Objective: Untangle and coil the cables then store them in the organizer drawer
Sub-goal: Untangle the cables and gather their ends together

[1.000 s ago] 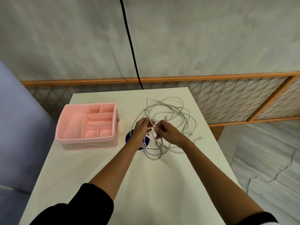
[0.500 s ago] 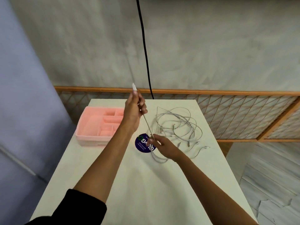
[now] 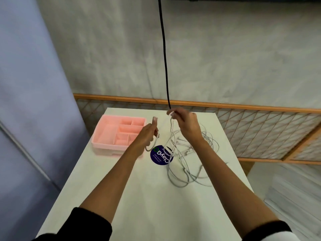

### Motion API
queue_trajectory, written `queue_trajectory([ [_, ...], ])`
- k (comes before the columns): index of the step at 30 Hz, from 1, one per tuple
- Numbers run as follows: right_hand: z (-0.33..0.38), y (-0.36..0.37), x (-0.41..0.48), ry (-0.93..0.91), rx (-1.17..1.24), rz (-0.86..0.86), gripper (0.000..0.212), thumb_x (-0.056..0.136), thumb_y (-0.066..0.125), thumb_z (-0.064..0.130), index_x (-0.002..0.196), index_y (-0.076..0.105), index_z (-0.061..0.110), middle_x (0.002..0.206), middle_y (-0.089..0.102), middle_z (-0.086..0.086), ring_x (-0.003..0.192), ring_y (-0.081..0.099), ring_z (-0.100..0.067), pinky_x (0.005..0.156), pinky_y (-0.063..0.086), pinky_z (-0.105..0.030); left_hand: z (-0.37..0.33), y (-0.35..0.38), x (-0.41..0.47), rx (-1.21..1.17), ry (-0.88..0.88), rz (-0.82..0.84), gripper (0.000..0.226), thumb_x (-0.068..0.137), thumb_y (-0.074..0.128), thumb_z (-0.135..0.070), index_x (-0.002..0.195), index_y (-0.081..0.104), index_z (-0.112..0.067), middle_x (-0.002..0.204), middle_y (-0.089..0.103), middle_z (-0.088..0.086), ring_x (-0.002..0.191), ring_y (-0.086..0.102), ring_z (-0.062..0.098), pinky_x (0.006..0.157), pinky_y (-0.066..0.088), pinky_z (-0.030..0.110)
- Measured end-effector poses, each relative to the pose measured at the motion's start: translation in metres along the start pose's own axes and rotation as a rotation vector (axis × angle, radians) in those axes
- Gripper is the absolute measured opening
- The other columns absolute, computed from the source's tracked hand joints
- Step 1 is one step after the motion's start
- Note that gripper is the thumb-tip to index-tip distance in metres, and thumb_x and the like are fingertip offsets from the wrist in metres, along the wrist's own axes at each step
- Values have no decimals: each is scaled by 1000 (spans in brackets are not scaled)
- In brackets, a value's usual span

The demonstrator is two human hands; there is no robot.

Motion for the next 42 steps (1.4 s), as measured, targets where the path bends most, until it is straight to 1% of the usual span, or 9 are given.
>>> queue_trajectory([
  [4,25,-7,1,-28,148,56,10,85,69,16,92,70,8,81,73,-1,71,70,-15,71,57,-37,-15,12,6,-327,-123,133,53,94,30,-64,84,53,-17,70,65,3,41,21,4,33,12,14],
  [10,21,-8,-21,13,340,128,23,71,81,11,89,67,8,79,71,-10,72,70,-23,70,59,-34,-14,6,13,-328,-83,171,19,93,54,-7,76,55,-14,59,32,-2,36,24,1,35,17,13],
  [15,-35,4,-30,240,334,103,38,74,80,22,105,60,12,94,68,-8,81,65,-17,74,56,-36,-18,-6,7,-162,43,70,1,84,71,-14,84,72,-15,58,67,-6,51,31,9,44,19,19],
  [19,-76,32,-32,334,51,184,48,85,69,19,130,52,18,115,48,-9,88,64,-23,83,55,-40,-22,-9,-4,-110,150,127,14,88,67,-13,101,71,-12,78,74,-4,74,63,-3,56,33,21],
  [22,-91,48,-28,394,-65,233,28,90,62,13,118,63,11,109,55,-15,85,60,-23,83,50,-35,-27,-14,-12,-110,220,175,16,89,65,-16,103,72,-16,81,74,-3,71,61,-9,55,32,23],
  [25,-97,51,-22,355,-109,228,18,92,53,3,100,70,-1,96,69,-16,88,65,-28,71,40,-20,-26,-27,-15,-127,263,152,13,92,61,-14,101,70,-14,79,70,-3,60,56,-11,50,34,19],
  [32,-43,20,32,196,82,-58,22,97,49,15,91,67,4,76,68,-6,74,69,-23,69,54,-33,6,-34,5,64,214,-78,13,101,45,-18,104,55,-12,75,55,-4,65,47,4,52,33,16],
  [38,13,-5,57,8,158,-21,17,95,54,13,89,69,12,70,66,3,63,65,-5,68,56,-21,3,-3,15,54,320,-36,27,100,46,-25,123,55,-13,73,48,-4,53,49,-7,50,35,8],
  [42,29,-15,54,-6,235,14,17,95,54,11,90,68,3,72,69,-7,62,68,-11,64,55,-20,-14,13,21,51,376,39,22,98,52,-23,111,65,-12,65,43,-6,49,47,-5,53,34,16],
])
Point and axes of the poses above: each hand's wrist, its own x-axis towards the middle knuckle, its own y-axis out of the palm, z = x × y, the point moved 2 cm from there along x, towards the middle knuckle
